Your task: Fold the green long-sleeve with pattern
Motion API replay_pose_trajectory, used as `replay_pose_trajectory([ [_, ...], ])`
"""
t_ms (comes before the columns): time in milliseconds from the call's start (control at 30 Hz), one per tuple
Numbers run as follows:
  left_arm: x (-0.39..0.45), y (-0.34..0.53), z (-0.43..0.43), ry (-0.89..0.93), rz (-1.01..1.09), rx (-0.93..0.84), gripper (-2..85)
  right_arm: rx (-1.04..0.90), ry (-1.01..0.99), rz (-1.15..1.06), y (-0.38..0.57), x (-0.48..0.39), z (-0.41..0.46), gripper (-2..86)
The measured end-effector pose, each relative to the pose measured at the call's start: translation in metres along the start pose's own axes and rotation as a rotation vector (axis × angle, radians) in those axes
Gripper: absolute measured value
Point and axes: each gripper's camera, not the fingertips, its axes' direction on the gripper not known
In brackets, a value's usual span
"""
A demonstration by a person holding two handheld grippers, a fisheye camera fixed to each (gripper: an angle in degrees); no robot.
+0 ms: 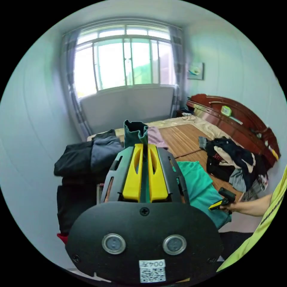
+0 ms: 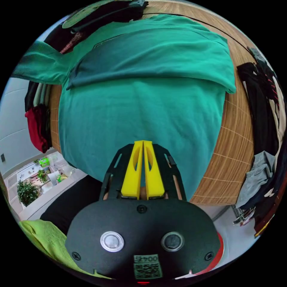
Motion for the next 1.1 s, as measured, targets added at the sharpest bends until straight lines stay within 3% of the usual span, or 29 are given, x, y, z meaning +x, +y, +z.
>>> replay_pose_trajectory([
  [167, 0.192, 0.046, 0.08, 0.07, 0.242, -0.027, 3.7, 0.054, -0.102, 0.066, 0.045, 0.065, -0.013, -0.7],
  [333, 0.398, 0.202, 0.22, 0.213, 0.445, -0.208, 6.7, 0.073, -0.142, 0.15, 0.084, 0.125, -0.014, -0.6],
  [500, 0.491, 0.353, 0.286, 0.16, 0.626, -0.38, 7.6, 0.116, -0.188, 0.214, 0.116, 0.16, -0.02, 0.1],
  [667, 0.418, 0.435, 0.273, 0.127, 0.475, -0.459, 7.1, 0.36, -0.229, 0.185, 0.124, 0.159, -0.05, 9.1],
  [767, 0.317, 0.476, 0.27, 0.0, 0.313, -0.506, 6.3, 0.473, -0.205, 0.116, 0.103, 0.147, -0.068, 11.1],
  [933, 0.126, 0.526, 0.276, -0.141, -0.05, -0.525, 3.3, 0.487, 0.0, 0.048, 0.047, 0.123, -0.075, 9.3],
  [1100, 0.044, 0.599, 0.31, -0.138, -0.092, -0.709, 2.0, 0.372, 0.159, 0.046, 0.004, 0.107, -0.044, 10.3],
])
